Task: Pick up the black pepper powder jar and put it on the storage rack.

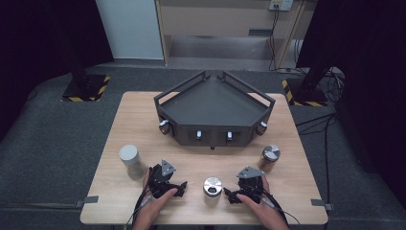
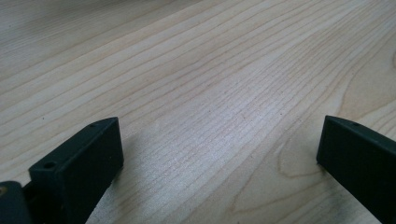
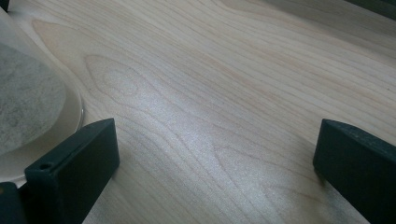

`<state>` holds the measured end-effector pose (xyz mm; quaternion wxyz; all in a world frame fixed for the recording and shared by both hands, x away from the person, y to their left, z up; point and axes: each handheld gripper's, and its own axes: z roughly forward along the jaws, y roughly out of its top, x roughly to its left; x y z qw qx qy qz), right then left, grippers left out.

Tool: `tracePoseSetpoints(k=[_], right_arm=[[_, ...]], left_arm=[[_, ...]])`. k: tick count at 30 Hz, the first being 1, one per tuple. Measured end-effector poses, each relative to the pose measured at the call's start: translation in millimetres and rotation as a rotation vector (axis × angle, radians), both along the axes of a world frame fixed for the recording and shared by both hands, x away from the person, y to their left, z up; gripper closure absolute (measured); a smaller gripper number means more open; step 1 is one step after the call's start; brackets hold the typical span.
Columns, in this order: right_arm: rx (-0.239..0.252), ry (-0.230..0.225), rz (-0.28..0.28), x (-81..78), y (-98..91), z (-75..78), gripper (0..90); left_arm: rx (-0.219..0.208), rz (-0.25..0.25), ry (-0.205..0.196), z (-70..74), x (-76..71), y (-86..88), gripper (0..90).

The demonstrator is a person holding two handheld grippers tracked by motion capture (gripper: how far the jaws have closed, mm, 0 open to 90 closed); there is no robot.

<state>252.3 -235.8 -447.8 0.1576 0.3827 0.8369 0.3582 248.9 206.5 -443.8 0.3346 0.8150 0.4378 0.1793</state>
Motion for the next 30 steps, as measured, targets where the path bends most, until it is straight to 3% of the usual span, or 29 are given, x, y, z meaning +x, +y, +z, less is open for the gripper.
tracePoseSetpoints(k=[30], right_arm=[[0.0, 0.0, -0.003, -0.6, 0.2, 0.0, 0.5]], left_arm=[[-0.002, -0.009, 0.002, 0.5, 1.3, 1.7, 0.0]])
